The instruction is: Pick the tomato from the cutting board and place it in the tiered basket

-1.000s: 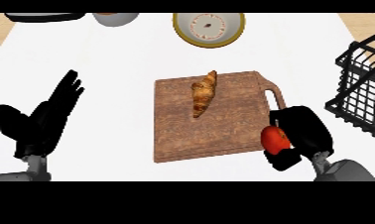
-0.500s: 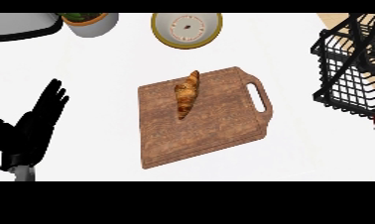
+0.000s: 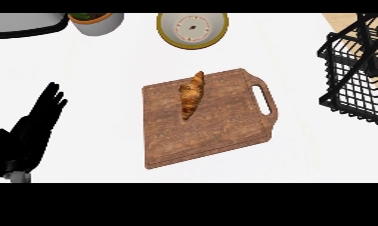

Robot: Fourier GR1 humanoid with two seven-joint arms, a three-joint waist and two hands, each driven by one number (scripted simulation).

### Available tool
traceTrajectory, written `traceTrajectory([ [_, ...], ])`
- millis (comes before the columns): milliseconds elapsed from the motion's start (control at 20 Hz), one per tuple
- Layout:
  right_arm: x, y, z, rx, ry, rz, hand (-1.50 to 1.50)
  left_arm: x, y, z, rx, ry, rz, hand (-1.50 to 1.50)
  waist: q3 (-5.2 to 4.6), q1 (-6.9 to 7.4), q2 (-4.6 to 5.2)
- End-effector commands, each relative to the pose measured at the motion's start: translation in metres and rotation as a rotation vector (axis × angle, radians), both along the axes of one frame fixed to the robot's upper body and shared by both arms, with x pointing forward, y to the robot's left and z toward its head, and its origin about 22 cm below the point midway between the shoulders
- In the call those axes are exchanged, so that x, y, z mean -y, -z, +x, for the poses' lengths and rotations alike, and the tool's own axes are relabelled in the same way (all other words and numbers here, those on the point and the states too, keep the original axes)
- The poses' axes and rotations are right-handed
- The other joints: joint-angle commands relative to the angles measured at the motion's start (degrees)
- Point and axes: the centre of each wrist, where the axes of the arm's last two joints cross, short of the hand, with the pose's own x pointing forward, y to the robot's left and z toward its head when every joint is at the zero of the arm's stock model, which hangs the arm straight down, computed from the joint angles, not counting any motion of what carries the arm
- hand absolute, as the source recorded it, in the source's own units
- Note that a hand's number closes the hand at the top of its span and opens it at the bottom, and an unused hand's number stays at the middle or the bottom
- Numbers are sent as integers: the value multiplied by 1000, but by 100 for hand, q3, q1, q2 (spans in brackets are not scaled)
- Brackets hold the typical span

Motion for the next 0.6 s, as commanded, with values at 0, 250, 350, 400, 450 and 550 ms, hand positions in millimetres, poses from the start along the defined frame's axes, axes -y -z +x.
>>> traceTrajectory([
  [0, 49, -35, -48, 136, -70, 85, 150, 4, -9, 1, 4, 51, -2, 0, -18, 250, 55],
  [250, 74, -91, -79, 72, -131, 117, 150, 8, -7, 21, 21, 105, 9, 0, -51, 594, 139],
  [350, 83, -79, -80, 59, -106, 130, 150, 26, -11, 21, 33, 129, 0, 0, -43, 764, 154],
  [400, 81, -81, -88, 52, -139, 131, 150, 32, -4, 32, 24, 150, 5, 0, -47, 706, 151],
  [450, 70, -104, -65, 55, -137, 116, 150, 11, -24, 34, 49, 140, 22, 0, -48, 782, 158],
  [550, 60, -89, -65, 33, -119, 115, 150, 41, -24, 22, 24, 150, 5, 0, -47, 782, 144],
])
